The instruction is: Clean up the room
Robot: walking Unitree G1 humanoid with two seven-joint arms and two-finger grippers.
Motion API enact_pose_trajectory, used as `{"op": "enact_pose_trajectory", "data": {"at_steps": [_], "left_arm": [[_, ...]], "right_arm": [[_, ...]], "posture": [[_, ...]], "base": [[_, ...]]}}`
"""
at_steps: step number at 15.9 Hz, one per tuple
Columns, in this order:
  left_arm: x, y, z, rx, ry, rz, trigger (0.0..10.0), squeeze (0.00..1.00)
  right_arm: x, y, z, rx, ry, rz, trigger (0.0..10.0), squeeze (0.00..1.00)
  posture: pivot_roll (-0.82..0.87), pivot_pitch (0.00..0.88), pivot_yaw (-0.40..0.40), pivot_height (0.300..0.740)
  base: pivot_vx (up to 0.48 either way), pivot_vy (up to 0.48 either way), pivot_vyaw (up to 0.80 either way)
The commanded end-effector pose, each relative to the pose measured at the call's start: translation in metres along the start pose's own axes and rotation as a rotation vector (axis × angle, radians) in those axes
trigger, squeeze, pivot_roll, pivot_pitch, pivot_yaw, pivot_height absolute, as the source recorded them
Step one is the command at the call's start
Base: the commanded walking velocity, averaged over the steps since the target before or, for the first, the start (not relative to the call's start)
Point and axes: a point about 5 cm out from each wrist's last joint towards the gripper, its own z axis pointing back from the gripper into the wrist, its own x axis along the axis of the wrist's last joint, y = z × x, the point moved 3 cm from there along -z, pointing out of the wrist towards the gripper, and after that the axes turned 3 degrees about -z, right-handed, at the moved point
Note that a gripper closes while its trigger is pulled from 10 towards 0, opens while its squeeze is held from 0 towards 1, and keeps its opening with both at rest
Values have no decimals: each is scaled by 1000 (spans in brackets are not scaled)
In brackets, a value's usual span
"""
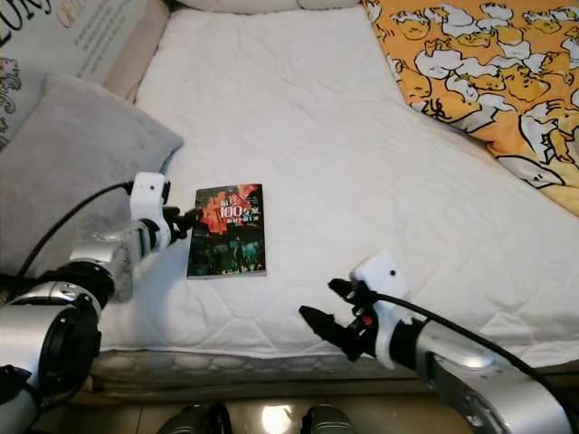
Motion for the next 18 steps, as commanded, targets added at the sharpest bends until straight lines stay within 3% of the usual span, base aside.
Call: {"op": "enact_pose_trajectory", "data": {"at_steps": [1,2,4,6,8,9,10,13,17,18], "left_arm": [[10,-8,0,-100,-41,-36,10000,1000],[10,-8,0,-100,-41,-36,10000,1000],[19,-29,-1,-197,-144,-21,10000,1000],[24,-41,5,-201,-233,9,10000,1000],[17,-54,22,-196,-272,24,10000,1000],[5,-61,39,-176,-270,-7,10000,1000],[-1,-62,47,-161,-266,-15,10000,1000],[-21,-43,80,2,-231,-25,10000,1000],[-37,-20,107,153,-172,-18,10000,1000],[-41,-20,108,143,-151,-22,10000,1000]], "right_arm": [[-2,-11,-15,-83,-14,-35,10000,0],[-2,-11,-15,-83,-14,-35,10000,0],[-14,-22,-31,-197,-3,-60,10000,0],[-15,-24,-35,-232,-36,-103,10000,0],[-15,-26,-39,-271,-61,-117,10000,0],[-12,-28,-43,-302,-97,-131,10000,0],[-10,-28,-45,-314,-114,-132,10000,0],[-5,-32,-56,-350,-145,-132,10000,0],[-7,-35,-65,-376,-148,-144,10000,0],[-7,-35,-67,-378,-146,-140,10000,0]], "posture": [[-247,49,47,740],[-247,49,47,740],[-185,0,61,740],[-154,0,56,740],[-136,0,63,740],[-135,0,69,740],[-131,0,71,740],[-75,0,21,740],[-54,0,10,740],[-55,0,13,740]], "base": [[0,0,0],[0,0,0],[0,0,0],[0,0,0],[0,0,0],[0,0,0],[0,-300,0],[0,-435,0],[0,-448,0],[0,-480,0]]}}
